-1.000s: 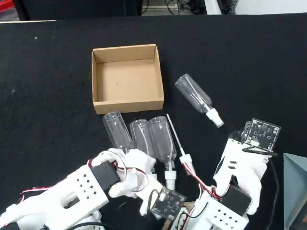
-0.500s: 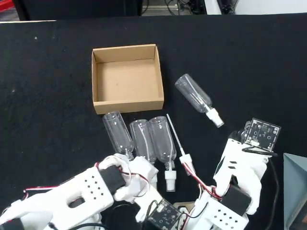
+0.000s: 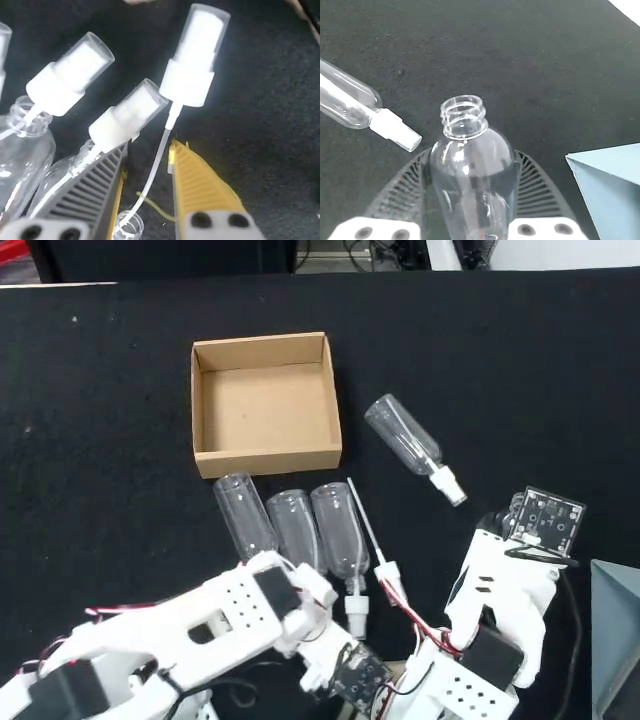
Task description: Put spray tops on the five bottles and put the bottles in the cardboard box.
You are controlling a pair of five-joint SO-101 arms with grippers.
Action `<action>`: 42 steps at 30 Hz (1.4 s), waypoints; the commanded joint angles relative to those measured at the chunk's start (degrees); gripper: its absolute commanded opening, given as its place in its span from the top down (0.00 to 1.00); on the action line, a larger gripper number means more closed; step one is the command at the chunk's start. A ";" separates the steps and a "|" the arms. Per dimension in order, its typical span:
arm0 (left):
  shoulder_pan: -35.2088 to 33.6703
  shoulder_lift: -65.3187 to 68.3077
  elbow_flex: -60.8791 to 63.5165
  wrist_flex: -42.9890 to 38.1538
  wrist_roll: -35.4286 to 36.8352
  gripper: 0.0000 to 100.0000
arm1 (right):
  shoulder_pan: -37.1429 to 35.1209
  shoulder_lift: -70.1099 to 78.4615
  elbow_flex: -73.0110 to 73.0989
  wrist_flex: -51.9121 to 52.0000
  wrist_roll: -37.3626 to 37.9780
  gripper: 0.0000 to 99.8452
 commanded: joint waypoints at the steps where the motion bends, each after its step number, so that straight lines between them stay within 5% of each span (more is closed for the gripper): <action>1: 0.75 3.16 -4.97 -0.88 -0.97 0.88 | 1.58 -5.41 -3.30 0.26 -0.44 0.93; 33: -3.03 2.99 -10.15 -4.66 3.34 0.79 | 1.49 -5.49 -3.21 0.26 0.00 0.93; 42: -2.95 4.48 -9.89 -11.78 7.03 0.79 | 1.32 -5.49 -3.21 0.26 0.00 0.93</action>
